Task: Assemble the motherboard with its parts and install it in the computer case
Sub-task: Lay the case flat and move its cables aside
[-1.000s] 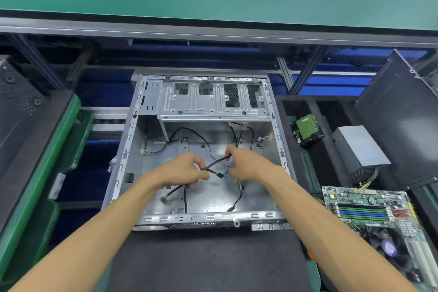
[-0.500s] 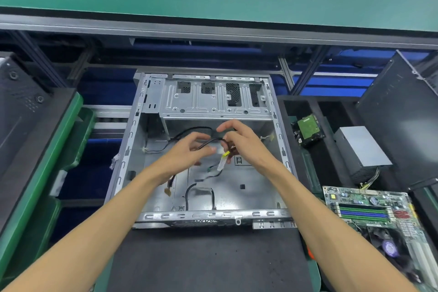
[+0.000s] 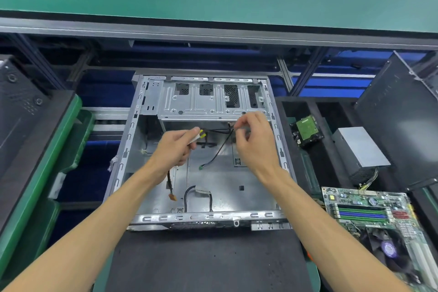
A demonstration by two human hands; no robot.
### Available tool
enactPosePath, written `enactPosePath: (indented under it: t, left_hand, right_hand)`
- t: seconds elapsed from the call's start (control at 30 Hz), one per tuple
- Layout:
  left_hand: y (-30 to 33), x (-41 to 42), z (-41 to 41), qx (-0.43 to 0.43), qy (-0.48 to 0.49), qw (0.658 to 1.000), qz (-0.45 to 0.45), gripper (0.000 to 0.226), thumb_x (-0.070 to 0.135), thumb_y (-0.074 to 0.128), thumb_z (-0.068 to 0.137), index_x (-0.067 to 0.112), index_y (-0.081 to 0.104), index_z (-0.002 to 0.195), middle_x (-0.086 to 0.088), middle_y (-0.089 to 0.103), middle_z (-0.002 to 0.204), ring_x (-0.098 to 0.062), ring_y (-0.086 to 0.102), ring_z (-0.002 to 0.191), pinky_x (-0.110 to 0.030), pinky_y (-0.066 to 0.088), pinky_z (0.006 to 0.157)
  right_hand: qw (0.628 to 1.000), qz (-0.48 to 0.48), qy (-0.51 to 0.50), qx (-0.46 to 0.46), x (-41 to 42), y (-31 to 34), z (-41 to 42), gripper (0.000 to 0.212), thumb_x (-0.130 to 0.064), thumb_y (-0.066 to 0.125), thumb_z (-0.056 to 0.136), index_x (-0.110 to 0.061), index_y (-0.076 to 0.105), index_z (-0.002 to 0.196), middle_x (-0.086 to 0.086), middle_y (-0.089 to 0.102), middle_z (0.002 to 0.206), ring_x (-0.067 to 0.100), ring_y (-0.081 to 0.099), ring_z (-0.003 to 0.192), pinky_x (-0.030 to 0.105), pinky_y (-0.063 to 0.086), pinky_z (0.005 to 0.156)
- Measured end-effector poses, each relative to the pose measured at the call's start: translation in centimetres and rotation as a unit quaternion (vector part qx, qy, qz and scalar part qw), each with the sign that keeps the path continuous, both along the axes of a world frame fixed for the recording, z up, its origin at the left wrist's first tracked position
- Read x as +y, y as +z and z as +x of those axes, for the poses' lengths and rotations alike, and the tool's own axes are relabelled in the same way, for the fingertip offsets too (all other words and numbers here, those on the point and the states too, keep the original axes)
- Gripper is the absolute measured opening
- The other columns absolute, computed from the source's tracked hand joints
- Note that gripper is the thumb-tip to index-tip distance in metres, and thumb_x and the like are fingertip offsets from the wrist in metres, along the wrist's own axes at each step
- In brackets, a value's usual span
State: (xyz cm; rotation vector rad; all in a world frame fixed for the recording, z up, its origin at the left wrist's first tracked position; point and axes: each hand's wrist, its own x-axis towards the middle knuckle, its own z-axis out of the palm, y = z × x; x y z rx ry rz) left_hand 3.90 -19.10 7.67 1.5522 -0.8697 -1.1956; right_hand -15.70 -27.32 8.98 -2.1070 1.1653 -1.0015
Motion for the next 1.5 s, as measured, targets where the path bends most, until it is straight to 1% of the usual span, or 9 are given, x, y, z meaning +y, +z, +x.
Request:
enactPosePath:
  t: [0.17, 0.37, 0.53, 0.63, 0.93, 1.07, 1.3, 1.37, 1.5]
  left_hand:
    - [0.3, -0.1, 0.0, -0.021, 0.005, 0.999, -0.05, 0.053, 0.033, 0.055, 0.101, 0.022, 0.032, 0.054, 0.002, 0.022, 0.051, -0.016, 0.017, 0.045, -0.021, 0.019, 0.042]
    - [0.3, 0.1, -0.1, -0.006, -0.003, 0.998, -0.069, 0.055, 0.035, 0.054, 0.097, 0.027, 0.029, 0.049, 0.002, 0.021, 0.048, -0.017, 0.017, 0.044, -0.024, 0.02, 0.043]
    - [0.5, 0.0, 0.0, -0.015, 0.012, 0.998, -0.06, 0.057, 0.036, 0.053, 0.099, 0.025, 0.025, 0.051, 0.002, 0.019, 0.049, -0.017, 0.016, 0.046, -0.023, 0.02, 0.043]
    - [0.7, 0.1, -0.1, -0.07, 0.046, 0.994, -0.068, 0.056, 0.035, 0.051, 0.103, 0.016, 0.022, 0.059, -0.01, 0.015, 0.058, -0.018, 0.014, 0.052, -0.016, 0.027, 0.044]
    - [1.9, 0.4, 0.0, -0.24, 0.04, 0.967, -0.077, 0.045, 0.035, 0.064, 0.097, 0.022, 0.052, 0.056, 0.012, 0.031, 0.046, -0.007, 0.027, 0.048, -0.018, 0.023, 0.049]
    - [3.6, 0.1, 0.5, -0.216, -0.057, 0.974, -0.047, 0.044, 0.04, 0.063, 0.096, 0.014, 0.055, 0.062, 0.001, 0.033, 0.055, -0.014, 0.028, 0.053, -0.028, 0.025, 0.054]
    - [4.5, 0.1, 0.4, -0.158, -0.138, 0.978, -0.006, 0.023, 0.039, 0.07, 0.091, 0.019, 0.073, 0.079, -0.009, 0.036, 0.061, -0.018, 0.028, 0.054, -0.027, 0.024, 0.05]
    - [4.8, 0.3, 1.0, -0.162, -0.168, 0.972, 0.013, 0.032, 0.055, 0.069, 0.086, 0.023, 0.075, 0.086, -0.007, 0.04, 0.062, -0.016, 0.033, 0.054, -0.025, 0.028, 0.05]
    - [5.3, 0.8, 1.7, -0.264, -0.213, 0.933, 0.117, 0.074, 0.099, 0.037, 0.067, 0.04, 0.073, 0.092, 0.013, 0.05, 0.057, -0.008, 0.046, 0.055, -0.026, 0.04, 0.057]
  right_hand:
    - [0.944, 0.091, 0.103, 0.301, -0.5, -0.2, 0.8, 0.02, -0.018, 0.051, 0.092, -0.024, 0.063, 0.107, -0.001, 0.071, 0.093, 0.025, 0.067, 0.085, 0.036, 0.051, 0.07]
    - [0.798, 0.177, 0.226, 0.529, -0.7, -2.8, 3.3, 0.083, -0.006, 0.046, 0.094, -0.019, 0.0, 0.163, 0.015, 0.06, 0.129, 0.023, 0.055, 0.075, 0.034, 0.043, 0.066]
    - [0.784, 0.135, 0.196, 0.574, -0.8, -2.7, 4.3, 0.049, -0.008, 0.049, 0.094, -0.008, 0.045, 0.143, 0.014, 0.061, 0.131, 0.032, 0.061, 0.119, 0.035, 0.049, 0.085]
    - [0.802, 0.104, 0.198, 0.554, -0.6, -1.8, 3.8, 0.008, -0.01, 0.057, 0.092, -0.005, 0.062, 0.094, 0.012, 0.064, 0.102, 0.033, 0.064, 0.095, 0.032, 0.045, 0.072]
    - [0.968, -0.049, 0.172, 0.179, -2.9, 2.8, 0.4, 0.022, -0.034, 0.063, 0.099, -0.017, 0.076, 0.104, -0.005, 0.055, 0.105, 0.001, 0.053, 0.071, 0.03, 0.048, 0.067]
    - [0.964, 0.036, 0.225, 0.136, -3.6, 3.0, -0.1, 0.022, -0.029, 0.057, 0.102, -0.014, 0.068, 0.091, -0.004, 0.058, 0.136, 0.004, 0.063, 0.093, 0.024, 0.045, 0.084]
    - [0.945, 0.168, 0.249, 0.13, -3.0, 1.4, 0.5, 0.022, -0.019, 0.06, 0.099, -0.02, 0.053, 0.119, -0.003, 0.06, 0.098, 0.013, 0.057, 0.073, 0.031, 0.051, 0.07]
    - [0.94, 0.127, 0.263, 0.178, -3.3, 1.1, 0.5, 0.03, -0.02, 0.06, 0.096, -0.021, 0.057, 0.125, -0.007, 0.058, 0.097, 0.003, 0.054, 0.072, 0.019, 0.043, 0.067]
    - [0.939, 0.056, 0.251, 0.228, -3.2, 0.3, 0.3, 0.021, -0.026, 0.053, 0.1, -0.017, 0.072, 0.103, 0.0, 0.057, 0.096, 0.016, 0.053, 0.086, 0.035, 0.044, 0.076]
